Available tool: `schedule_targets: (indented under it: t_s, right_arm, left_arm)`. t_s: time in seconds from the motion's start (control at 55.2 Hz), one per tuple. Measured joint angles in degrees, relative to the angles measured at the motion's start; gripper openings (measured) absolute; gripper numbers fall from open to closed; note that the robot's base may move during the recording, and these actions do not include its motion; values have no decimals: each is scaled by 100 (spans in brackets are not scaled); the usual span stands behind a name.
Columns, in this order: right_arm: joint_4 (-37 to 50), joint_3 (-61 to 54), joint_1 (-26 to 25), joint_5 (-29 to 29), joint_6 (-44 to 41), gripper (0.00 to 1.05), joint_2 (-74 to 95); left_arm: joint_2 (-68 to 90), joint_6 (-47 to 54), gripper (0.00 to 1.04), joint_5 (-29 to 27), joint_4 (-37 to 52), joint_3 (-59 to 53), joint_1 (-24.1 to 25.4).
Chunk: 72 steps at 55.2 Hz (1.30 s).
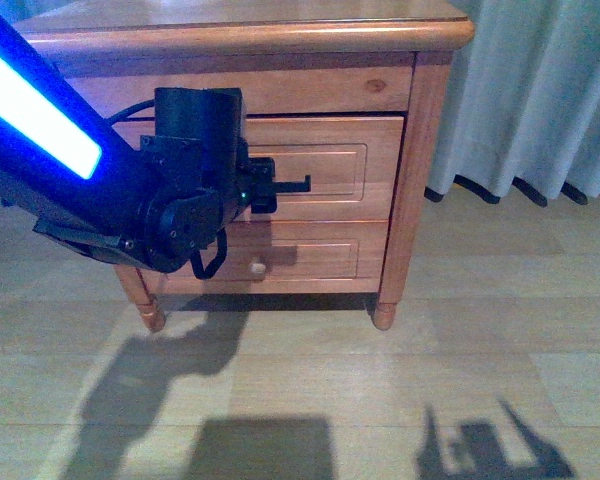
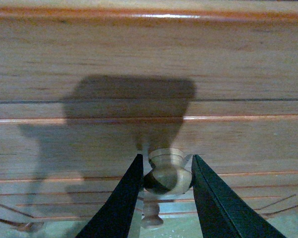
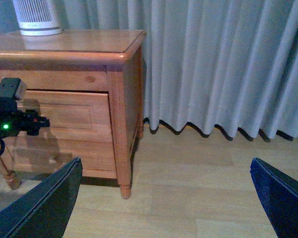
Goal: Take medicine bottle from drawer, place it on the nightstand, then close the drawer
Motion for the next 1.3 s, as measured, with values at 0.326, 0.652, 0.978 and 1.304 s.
schedule_targets:
  t_s: [0.326, 0.652, 0.978, 1.304]
  right_arm:
    - [0, 0, 0, 0, 0, 104, 0]
    - [0, 0, 0, 0, 0, 104, 0]
    - [0, 0, 0, -2, 0, 104, 0]
    - [0, 0, 0, 0, 0, 104, 0]
  left_arm:
    - [-835, 46, 25, 153, 756, -1775, -103]
    - [-1867, -184, 25, 372, 1565, -3891, -223]
    - [-2874, -577, 54, 439, 1864, -5821, -632]
    - [-4389, -826, 100, 647, 944, -6474, -684]
